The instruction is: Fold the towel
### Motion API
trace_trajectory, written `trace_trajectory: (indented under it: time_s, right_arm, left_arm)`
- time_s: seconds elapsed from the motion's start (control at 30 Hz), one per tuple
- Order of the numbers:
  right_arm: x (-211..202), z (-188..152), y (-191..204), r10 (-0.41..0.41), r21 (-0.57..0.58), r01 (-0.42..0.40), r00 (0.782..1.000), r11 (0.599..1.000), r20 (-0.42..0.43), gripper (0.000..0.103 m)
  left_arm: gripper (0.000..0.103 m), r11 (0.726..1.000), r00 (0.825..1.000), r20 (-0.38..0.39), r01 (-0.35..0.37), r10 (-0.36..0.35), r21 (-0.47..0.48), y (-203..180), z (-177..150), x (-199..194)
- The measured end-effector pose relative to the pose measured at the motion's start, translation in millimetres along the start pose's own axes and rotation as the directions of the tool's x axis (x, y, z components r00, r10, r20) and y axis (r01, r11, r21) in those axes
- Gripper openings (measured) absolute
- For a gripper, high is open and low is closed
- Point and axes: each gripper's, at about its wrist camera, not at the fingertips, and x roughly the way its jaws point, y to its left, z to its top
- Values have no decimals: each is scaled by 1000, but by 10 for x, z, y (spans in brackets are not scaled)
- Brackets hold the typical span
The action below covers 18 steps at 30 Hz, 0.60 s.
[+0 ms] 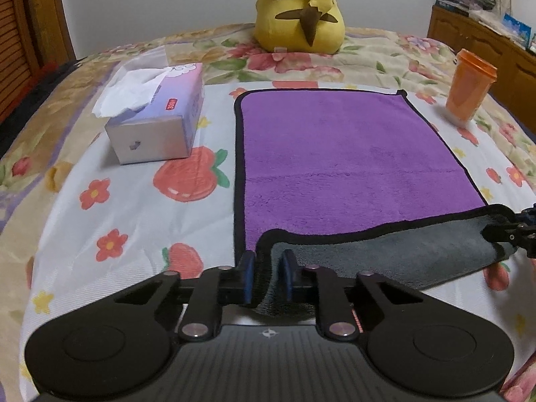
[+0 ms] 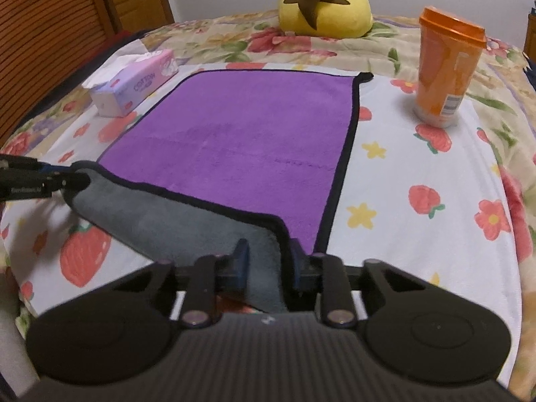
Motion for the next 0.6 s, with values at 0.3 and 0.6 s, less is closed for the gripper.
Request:
trace_trajectory:
  time_s: [0.3,0.6]
  right_arm:
    - [-17,1,18,5,-25,-5,1000,1000,13,7]
    - [-65,26,18,2,-31,-1,999,1000,48,5]
  left_arm:
    - [11,999,999,36,15,-16,30,-66,18,-85]
    - [10,999,996,90,20,-24,38,-94,57,-197]
